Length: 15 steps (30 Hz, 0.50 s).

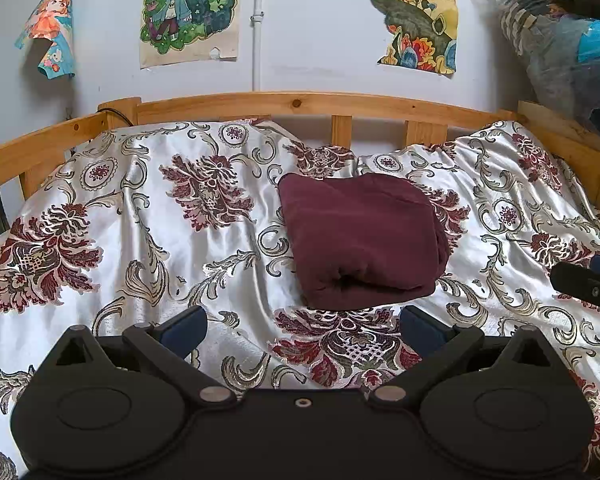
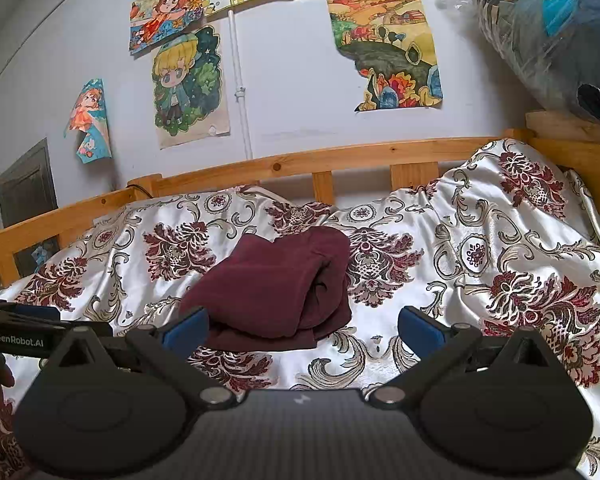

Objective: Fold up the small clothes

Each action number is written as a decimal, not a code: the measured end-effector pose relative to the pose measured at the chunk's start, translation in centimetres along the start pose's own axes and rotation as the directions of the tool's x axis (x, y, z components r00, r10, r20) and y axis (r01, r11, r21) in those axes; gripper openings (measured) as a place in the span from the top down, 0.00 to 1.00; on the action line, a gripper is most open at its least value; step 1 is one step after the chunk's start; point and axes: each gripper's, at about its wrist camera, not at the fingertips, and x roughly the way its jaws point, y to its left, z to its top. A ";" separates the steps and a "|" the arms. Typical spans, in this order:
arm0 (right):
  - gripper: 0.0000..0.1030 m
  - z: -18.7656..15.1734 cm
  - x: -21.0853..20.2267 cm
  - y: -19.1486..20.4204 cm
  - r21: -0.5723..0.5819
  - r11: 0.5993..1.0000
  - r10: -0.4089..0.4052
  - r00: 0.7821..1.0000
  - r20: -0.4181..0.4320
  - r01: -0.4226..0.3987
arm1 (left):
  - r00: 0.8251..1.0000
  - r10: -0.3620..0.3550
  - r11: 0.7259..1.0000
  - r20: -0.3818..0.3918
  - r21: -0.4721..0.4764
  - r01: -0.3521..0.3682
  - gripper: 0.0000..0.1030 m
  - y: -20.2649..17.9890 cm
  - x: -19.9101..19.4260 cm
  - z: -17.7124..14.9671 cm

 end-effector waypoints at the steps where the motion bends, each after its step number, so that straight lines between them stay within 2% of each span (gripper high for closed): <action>1: 0.00 0.0 0.0 0.0 0.002 1.000 0.000 1.000 0.000 0.000 | 1.000 0.001 1.000 0.001 0.000 -0.001 0.01 0.0 0.0 0.0; 15: 0.00 0.0 0.1 0.0 0.004 1.000 -0.002 1.000 -0.002 0.002 | 1.000 0.001 1.000 0.001 -0.001 -0.001 0.01 0.0 0.0 0.0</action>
